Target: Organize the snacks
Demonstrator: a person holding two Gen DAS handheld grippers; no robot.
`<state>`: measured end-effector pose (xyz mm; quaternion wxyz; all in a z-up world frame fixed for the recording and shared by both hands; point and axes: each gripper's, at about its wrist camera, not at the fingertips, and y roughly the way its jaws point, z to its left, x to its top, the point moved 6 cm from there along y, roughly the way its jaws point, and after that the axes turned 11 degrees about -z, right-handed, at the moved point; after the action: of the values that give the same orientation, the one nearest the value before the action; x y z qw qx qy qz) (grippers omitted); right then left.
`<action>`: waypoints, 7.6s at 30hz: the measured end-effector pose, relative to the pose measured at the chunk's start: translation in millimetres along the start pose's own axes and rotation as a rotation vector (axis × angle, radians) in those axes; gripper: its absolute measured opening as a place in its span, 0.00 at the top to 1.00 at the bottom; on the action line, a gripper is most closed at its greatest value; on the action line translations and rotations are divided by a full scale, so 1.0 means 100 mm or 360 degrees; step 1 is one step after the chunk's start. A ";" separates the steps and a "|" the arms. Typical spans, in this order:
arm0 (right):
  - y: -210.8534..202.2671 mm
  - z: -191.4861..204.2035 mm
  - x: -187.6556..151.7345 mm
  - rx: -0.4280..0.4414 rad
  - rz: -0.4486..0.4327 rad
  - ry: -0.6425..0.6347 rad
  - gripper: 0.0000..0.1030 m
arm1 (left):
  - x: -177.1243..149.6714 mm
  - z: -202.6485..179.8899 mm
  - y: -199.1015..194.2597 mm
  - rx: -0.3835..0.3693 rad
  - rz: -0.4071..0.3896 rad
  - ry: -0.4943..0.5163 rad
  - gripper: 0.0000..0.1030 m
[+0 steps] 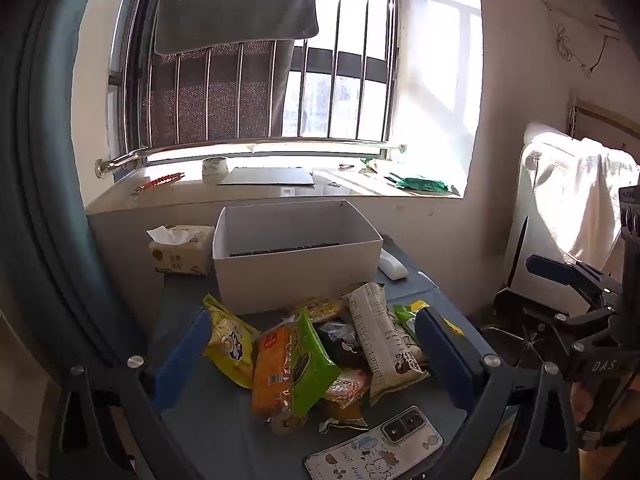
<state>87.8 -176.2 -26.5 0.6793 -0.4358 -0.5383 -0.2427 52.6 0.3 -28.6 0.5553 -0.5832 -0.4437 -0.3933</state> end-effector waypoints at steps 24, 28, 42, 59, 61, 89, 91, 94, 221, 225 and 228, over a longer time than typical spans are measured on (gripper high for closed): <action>-0.03 0.01 0.01 0.0010 0.0004 -0.0016 0.00 | -0.02 -0.01 0.01 -0.0019 0.0025 -0.0021 0.00; -0.04 0.02 0.02 0.0006 -0.0002 -0.0023 0.00 | -0.02 -0.01 0.01 -0.0015 0.0026 -0.0014 0.00; -0.02 0.01 0.03 0.0008 0.0002 -0.0016 0.00 | 0.00 -0.01 0.02 -0.0024 0.0038 -0.0013 0.00; -0.05 0.02 0.03 0.0010 0.0007 -0.0017 0.00 | 0.00 -0.01 0.01 -0.0031 0.0036 -0.0014 0.00; -0.05 0.02 0.04 0.0010 0.0009 -0.0015 0.00 | 0.00 -0.01 0.01 -0.0036 0.0038 -0.0014 0.00; -0.06 0.01 0.03 0.0012 0.0014 -0.0011 0.00 | 0.01 -0.02 -0.01 -0.0040 0.0042 -0.0002 0.00; -0.06 0.01 0.03 0.0014 0.0015 -0.0010 0.00 | 0.01 -0.02 -0.01 -0.0041 0.0042 0.0002 0.00; -0.06 0.01 0.03 0.0013 0.0014 -0.0013 0.00 | 0.00 -0.02 -0.01 -0.0040 0.0040 0.0005 0.00; 3.20 -0.91 0.59 0.0041 0.0417 0.0498 0.00 | 0.62 1.12 2.85 0.0020 0.0345 -0.0331 0.00; 3.13 -0.93 0.60 0.0085 0.0377 0.0525 0.00 | 0.68 1.17 2.68 0.0043 0.0264 -0.0295 0.00; 3.02 -0.95 0.62 0.0076 0.0314 0.0544 0.00 | 0.75 1.17 2.53 0.0032 0.0210 -0.0280 0.00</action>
<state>396.9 -96.7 -71.8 0.7914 -0.4227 -0.3754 -0.2326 312.1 125.9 -41.3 0.5447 -0.6377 -0.4553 -0.2988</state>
